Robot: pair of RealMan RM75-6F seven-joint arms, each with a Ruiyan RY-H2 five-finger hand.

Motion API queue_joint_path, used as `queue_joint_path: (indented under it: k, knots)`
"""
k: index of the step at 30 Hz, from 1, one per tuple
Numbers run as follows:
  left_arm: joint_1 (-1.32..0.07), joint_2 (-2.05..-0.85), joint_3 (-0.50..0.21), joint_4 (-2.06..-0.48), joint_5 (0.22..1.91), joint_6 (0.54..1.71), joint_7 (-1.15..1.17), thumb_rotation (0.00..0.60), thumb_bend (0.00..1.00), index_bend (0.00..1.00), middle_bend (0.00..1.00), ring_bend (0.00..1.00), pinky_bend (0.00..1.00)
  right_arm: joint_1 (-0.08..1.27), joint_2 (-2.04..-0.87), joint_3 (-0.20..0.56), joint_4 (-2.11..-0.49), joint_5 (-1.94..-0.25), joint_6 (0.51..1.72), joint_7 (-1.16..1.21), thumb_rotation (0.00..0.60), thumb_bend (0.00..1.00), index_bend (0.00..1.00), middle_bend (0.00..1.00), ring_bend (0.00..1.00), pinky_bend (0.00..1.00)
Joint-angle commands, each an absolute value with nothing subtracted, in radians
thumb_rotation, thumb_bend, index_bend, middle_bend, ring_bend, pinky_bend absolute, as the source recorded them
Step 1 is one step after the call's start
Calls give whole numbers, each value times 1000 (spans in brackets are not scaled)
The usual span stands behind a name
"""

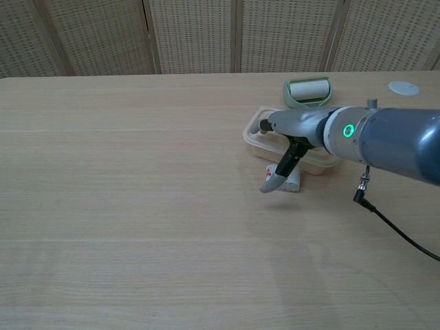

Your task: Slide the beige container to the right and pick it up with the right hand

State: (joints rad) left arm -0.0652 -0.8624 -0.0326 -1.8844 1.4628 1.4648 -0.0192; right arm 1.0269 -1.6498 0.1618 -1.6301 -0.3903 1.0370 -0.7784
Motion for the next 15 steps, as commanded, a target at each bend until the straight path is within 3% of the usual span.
queue_joint_path:
  k: [1,15]
  knots:
    - [-63,-859,-35,-1885,1461,1470,-22,600,0,0,0,0,0,1026,-1669,151,-1604,-372,1032,-778,463,0,0,0,0,0]
    - [-60,-862,-24,-1902,1482,1471,-1,600,0,0,0,0,0,846,-1482,32,-1734,-504,1113,-646,459,0,0,0,0,0]
